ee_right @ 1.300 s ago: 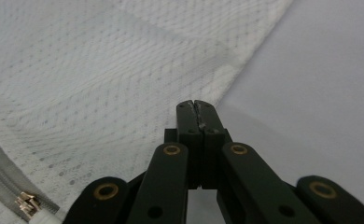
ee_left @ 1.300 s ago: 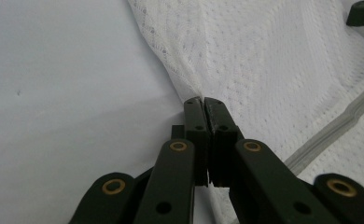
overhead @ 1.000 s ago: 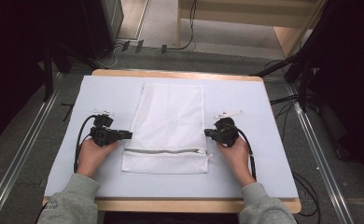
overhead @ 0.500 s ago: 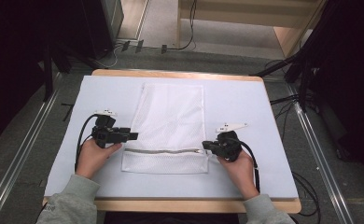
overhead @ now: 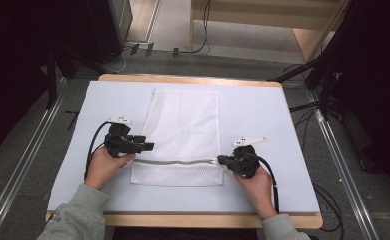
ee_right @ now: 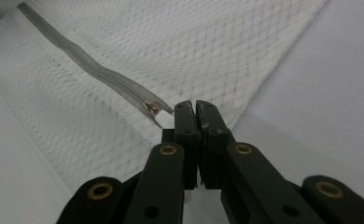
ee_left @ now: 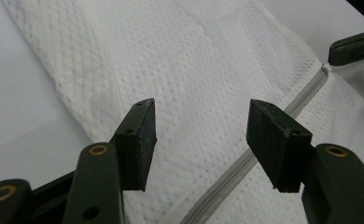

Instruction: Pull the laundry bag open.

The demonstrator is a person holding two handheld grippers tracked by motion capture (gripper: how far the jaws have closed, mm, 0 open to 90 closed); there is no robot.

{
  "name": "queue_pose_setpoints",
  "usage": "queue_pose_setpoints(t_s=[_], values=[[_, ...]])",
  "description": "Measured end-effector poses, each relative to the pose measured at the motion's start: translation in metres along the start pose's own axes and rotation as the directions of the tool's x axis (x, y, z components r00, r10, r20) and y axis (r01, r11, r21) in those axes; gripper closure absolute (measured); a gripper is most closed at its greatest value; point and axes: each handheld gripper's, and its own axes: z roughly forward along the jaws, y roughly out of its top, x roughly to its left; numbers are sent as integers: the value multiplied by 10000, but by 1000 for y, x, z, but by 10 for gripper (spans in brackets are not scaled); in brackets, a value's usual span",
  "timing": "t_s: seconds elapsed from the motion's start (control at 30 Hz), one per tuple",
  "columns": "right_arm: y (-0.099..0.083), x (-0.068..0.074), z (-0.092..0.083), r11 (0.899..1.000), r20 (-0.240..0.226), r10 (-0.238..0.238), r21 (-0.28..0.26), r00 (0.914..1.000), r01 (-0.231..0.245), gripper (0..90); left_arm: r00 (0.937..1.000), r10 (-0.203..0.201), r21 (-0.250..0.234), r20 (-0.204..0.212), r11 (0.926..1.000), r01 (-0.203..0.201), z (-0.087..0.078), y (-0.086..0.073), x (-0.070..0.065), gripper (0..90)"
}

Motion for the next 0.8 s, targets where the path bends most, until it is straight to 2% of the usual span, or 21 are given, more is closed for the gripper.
queue_pose_setpoints(t_s=[0.07, 0.13, 0.27, 0.5, 0.57, 0.8], values=[[0, 0, 0, 9999, -8, 121, 2, 9999, -121, 899, 10000, 32, 19, 63, 10000, -33, 2, 1, -1, 410], [-2, -2, -3, 9998, 4, 149, -106, 9999, -149, 899, 9996, 275, 196, 119, 9994, -278, 6, 2, -4, 403], [-2, -3, -3, 9994, 2, 336, -78, 9994, -336, 900, 9991, 379, 209, 200, 9990, -383, 9, 3, -10, 397], [-2, -5, 2, 9993, -60, 382, 47, 9993, -382, 900, 9978, 509, 270, 424, 9983, -521, 16, 6, -18, 390], [-1, -5, 4, 9991, -129, 417, 98, 9990, -416, 900, 9977, 562, 300, 376, 9979, -574, 17, 6, -20, 390], [-1, -4, 12, 9992, -222, 288, 284, 9993, -281, 900, 9957, 770, 405, 515, 9960, -791, 22, 7, -28, 391]])
